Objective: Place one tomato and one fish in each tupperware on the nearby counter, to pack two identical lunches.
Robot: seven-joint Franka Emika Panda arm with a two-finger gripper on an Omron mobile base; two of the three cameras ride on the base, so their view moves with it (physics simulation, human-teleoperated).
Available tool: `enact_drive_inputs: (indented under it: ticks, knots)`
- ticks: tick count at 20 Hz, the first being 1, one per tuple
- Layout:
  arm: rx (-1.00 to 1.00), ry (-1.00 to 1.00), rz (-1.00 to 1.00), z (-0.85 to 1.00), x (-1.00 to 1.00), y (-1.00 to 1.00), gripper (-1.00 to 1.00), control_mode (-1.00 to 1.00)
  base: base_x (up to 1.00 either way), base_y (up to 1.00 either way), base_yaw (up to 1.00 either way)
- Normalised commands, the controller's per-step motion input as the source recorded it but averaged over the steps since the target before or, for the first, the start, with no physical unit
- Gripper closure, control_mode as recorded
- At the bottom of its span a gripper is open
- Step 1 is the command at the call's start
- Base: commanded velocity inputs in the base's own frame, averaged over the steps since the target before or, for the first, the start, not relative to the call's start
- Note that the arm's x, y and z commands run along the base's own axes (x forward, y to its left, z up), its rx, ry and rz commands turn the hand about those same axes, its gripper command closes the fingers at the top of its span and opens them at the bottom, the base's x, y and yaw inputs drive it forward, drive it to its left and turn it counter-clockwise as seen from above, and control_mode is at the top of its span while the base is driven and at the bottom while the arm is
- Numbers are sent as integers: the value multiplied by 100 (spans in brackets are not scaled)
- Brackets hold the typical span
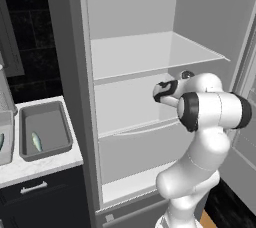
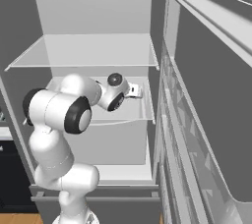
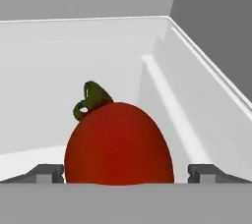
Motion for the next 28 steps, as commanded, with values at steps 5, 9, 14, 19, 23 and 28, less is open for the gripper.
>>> enact_drive_inputs:
  ticks: [5, 9, 14, 19, 23, 28]
  knots:
    - [0, 0, 0, -32, 10, -5, 100, -100, 0, 0, 0]
    - [0, -2, 0, -31, 0, 0, 100, -100, 0, 0, 0]
    - [0, -7, 0, -3, -20, 12, 100, -100, 0, 0, 0]
    - [-2, -9, 0, 31, -75, 20, 100, -100, 0, 0, 0]
    - [0, -1, 0, 83, -100, 5, 100, -100, 0, 0, 0]
    - [-1, 0, 3, 100, -100, 8, 100, -100, 0, 0, 0]
